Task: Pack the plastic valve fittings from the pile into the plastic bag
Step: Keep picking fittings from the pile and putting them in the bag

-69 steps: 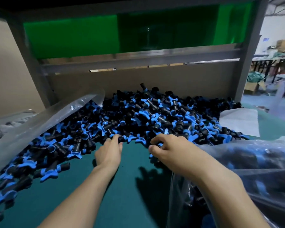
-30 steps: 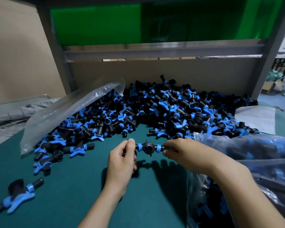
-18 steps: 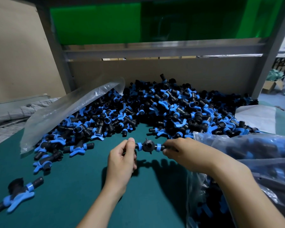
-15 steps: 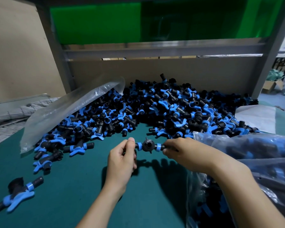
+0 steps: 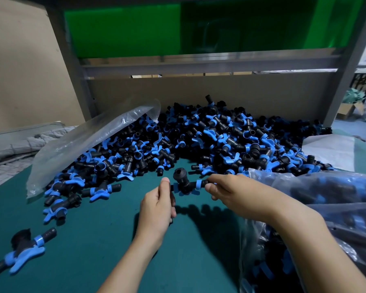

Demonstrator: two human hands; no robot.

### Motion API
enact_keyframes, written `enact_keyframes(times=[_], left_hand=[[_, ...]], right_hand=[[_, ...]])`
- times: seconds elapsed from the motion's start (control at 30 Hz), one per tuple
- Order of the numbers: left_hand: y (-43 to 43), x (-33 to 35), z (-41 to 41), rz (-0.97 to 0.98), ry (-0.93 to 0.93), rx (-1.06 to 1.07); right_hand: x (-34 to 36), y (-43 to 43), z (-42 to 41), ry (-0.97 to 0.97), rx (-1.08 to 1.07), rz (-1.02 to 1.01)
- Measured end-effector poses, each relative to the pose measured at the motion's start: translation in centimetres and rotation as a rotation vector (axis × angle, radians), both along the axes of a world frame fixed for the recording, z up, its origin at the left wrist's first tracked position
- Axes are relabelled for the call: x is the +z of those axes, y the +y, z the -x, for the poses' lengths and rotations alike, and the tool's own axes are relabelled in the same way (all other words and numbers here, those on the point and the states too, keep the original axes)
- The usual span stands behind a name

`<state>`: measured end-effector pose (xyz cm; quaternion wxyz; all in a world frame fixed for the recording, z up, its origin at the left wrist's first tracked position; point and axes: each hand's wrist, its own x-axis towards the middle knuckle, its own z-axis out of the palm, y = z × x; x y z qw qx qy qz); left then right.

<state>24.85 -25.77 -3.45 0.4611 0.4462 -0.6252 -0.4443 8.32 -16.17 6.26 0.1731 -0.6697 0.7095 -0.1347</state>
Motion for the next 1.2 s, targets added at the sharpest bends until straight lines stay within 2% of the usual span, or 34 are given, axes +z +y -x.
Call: enact_keyframes(times=[0.27, 0.37, 0.63, 0.77, 0.97, 1.03, 1.1, 1.2], left_hand=[[-0.2, -0.6, 0.4, -0.053, -0.044, -0.081], [-0.1, -0.4, 0.3, -0.089, -0.006, -0.107], [0.5, 0.3, 0.0, -0.042, 0.074, -0.189], [0.6, 0.2, 0.1, -0.051, 0.052, -0.181], [0.0, -0.1, 0.1, -0.016, 0.013, -0.147], [0.0, 0.0, 0.1, -0.018, 0.062, -0.111], [0.2, 0.3, 0.1, 0.019, 0.124, -0.067], [0.9, 0.5, 0.1, 0.241, 0.118, -0.017]], right_hand=[[1.0, -0.2, -0.8, -0.019, 0.096, 0.243], [1.4, -0.1, -1.0, -0.029, 0.132, 0.246], [1.9, -0.1, -1.6, -0.091, 0.178, 0.276], [1.9, -0.1, -1.5, -0.121, 0.181, 0.271], [1.6, -0.1, -1.0, -0.059, 0.12, 0.344], [1.4, -0.1, -0.6, -0.013, 0.051, 0.35], [1.0, -0.2, 0.0, 0.071, -0.012, 0.31], [0.3, -0.2, 0.5, 0.143, -0.039, 0.21]])
